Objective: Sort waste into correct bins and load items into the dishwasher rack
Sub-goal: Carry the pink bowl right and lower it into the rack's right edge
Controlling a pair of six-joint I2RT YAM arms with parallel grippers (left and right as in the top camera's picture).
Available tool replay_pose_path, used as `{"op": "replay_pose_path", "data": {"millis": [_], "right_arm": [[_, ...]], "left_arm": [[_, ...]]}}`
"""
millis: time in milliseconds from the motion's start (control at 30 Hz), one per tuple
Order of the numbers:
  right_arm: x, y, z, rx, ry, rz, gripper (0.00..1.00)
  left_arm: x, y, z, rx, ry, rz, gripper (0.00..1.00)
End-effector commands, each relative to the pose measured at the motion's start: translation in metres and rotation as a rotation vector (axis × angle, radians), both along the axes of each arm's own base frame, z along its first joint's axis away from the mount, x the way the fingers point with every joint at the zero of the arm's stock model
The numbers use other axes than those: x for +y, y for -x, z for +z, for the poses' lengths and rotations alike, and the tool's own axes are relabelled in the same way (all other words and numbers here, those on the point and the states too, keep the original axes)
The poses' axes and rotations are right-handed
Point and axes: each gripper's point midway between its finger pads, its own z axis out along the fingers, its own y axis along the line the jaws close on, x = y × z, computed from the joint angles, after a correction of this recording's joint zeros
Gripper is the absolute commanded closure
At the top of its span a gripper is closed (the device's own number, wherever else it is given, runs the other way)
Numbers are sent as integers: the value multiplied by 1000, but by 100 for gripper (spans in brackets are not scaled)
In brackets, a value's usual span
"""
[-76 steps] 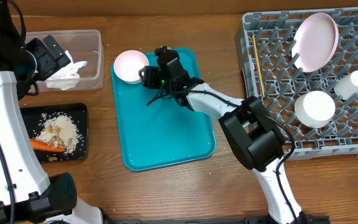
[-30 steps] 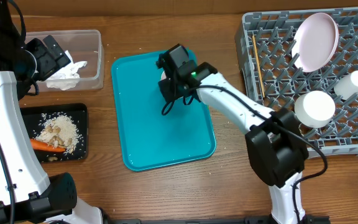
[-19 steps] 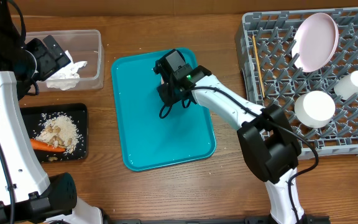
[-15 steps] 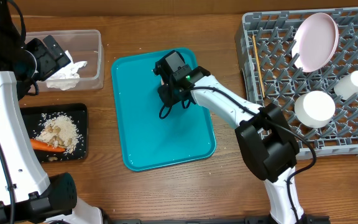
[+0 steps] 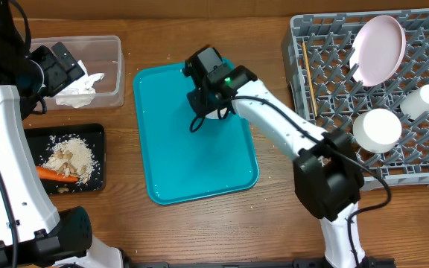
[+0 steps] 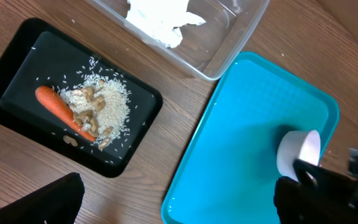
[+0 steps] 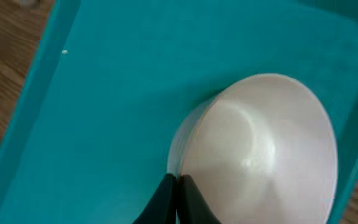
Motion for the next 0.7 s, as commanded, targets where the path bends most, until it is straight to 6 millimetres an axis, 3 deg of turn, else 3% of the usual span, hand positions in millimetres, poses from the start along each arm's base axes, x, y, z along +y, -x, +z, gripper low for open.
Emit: {"op": "replay_pose_path", "data": {"millis": [0, 167, 267, 333, 467, 567, 667], "right_arm": [[-9, -11, 95, -100, -160, -28, 96], [-58, -6, 180, -140, -336, -84, 96], [-112, 3, 232, -164, -454, -127, 96], [-169, 13, 262, -167, -539, -198, 96], [-267, 29, 278, -151, -629, -376, 96], [-334, 43, 275, -144, -692, -482, 96], [-388, 60, 265, -152, -757, -575, 96]], "left_arm": [[3, 1, 0, 3, -4, 17, 0], [3, 1, 0, 3, -4, 17, 0], [3, 1, 0, 3, -4, 17, 0], [3, 1, 0, 3, -4, 17, 0], [3, 1, 0, 3, -4, 17, 0], [3, 1, 0, 3, -4, 17, 0], [3, 1, 0, 3, -4, 17, 0]]}}
